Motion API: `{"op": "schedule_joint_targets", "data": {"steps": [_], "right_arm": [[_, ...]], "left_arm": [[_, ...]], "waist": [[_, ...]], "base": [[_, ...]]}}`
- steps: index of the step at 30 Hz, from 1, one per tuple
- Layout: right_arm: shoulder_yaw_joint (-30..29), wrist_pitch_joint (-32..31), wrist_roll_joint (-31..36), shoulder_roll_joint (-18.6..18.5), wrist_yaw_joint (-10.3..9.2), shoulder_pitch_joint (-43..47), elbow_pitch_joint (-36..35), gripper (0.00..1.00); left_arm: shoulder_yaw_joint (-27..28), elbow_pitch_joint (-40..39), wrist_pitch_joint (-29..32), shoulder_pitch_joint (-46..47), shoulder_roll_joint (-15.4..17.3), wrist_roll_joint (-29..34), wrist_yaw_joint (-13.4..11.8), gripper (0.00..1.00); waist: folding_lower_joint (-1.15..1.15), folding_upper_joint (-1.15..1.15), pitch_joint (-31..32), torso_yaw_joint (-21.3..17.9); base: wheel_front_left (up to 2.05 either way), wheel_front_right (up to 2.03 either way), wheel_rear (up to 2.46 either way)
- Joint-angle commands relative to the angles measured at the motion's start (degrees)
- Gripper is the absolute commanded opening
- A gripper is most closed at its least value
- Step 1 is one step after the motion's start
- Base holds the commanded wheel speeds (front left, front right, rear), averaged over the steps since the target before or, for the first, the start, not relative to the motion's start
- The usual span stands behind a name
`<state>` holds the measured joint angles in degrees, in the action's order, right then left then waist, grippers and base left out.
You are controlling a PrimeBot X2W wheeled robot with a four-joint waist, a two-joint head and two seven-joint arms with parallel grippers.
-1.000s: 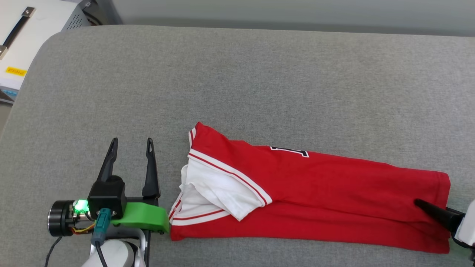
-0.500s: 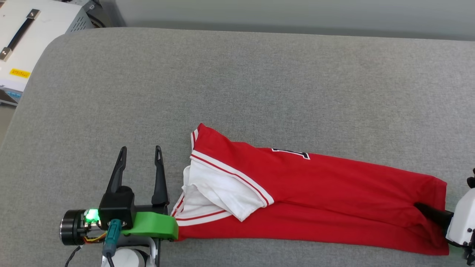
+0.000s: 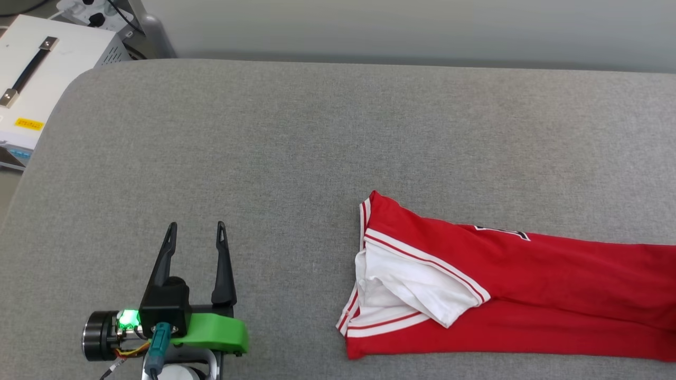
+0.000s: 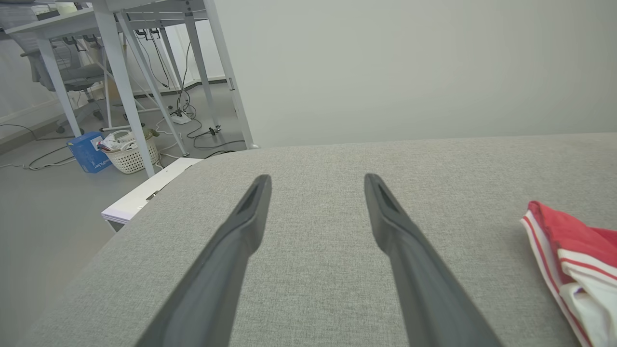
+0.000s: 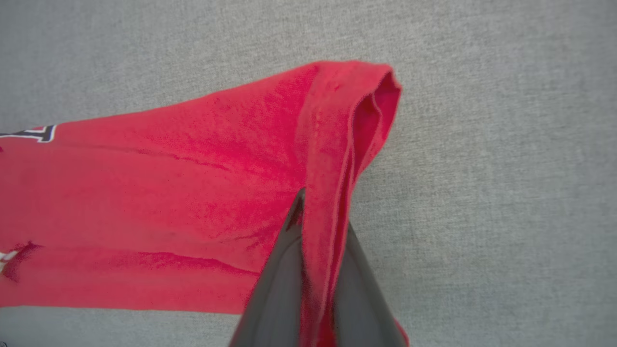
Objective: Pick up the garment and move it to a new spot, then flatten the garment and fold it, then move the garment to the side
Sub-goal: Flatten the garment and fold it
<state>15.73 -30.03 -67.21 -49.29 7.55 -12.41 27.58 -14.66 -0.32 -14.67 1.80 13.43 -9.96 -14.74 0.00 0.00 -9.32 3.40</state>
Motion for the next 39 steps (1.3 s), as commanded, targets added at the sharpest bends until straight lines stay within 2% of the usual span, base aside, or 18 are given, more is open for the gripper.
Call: {"op": "schedule_joint_targets", "data": {"steps": [1, 9, 14, 18, 23, 28, 34, 39], "right_arm": [[0.6, -1.1, 0.1, -0.3, -0.06, 0.1, -2.2, 0.00], [2.2, -5.7, -2.5, 1.0, -0.06, 2.3, -19.3, 0.00], [4.6, -8.1, 1.1, 4.9, -0.06, -0.7, -28.6, 0.00], [8.4, -10.5, 4.7, 8.4, -0.06, -5.4, -32.1, 0.00], [13.3, -11.9, 8.0, 13.7, -0.06, -11.8, -31.3, 0.00], [18.7, -11.2, 10.2, 19.0, -0.06, -16.9, -27.6, 0.00], [23.6, -7.8, 13.0, 23.9, -0.06, -19.6, -18.6, 0.00], [28.8, -5.1, 15.3, 25.3, -0.06, -19.2, -10.2, 0.00]], "left_arm": [[0.4, 0.2, -0.3, -1.2, -0.6, 0.6, 0.5, 1.00], [2.2, 0.5, -0.3, -2.0, -2.1, 2.2, 2.1, 1.00], [2.8, 0.5, -0.3, -1.3, -3.3, 3.1, 3.3, 1.00], [3.1, 0.6, -0.3, -0.4, -4.2, 3.8, 4.1, 1.00], [3.6, 0.7, -0.3, 0.7, -5.3, 4.5, 4.9, 1.00], [4.1, 0.9, -0.3, 1.8, -6.3, 5.0, 5.6, 1.00], [4.7, 1.4, -0.3, 3.3, -7.3, 5.5, 6.4, 1.00], [5.0, 2.2, -0.3, 3.7, -8.0, 5.8, 6.9, 1.00]], "waist": [[0.00, 0.00, 0.5, 0.0], [0.00, 0.00, 1.1, -0.1], [0.00, 0.00, 0.0, 0.8], [0.00, 0.00, -1.5, 1.8], [0.00, 0.00, -3.4, 3.0], [0.00, 0.00, -5.3, 4.1], [0.00, 0.00, -7.4, 4.8], [0.00, 0.00, -7.5, 5.0]], "base": [[0.00, 0.00, 0.00], [0.00, 0.00, 0.00], [0.00, 0.00, 0.00], [0.00, 0.00, 0.00], [0.00, 0.00, 0.00], [0.00, 0.00, 0.00], [0.00, 0.00, 0.00], [0.00, 0.00, 0.00]]}}
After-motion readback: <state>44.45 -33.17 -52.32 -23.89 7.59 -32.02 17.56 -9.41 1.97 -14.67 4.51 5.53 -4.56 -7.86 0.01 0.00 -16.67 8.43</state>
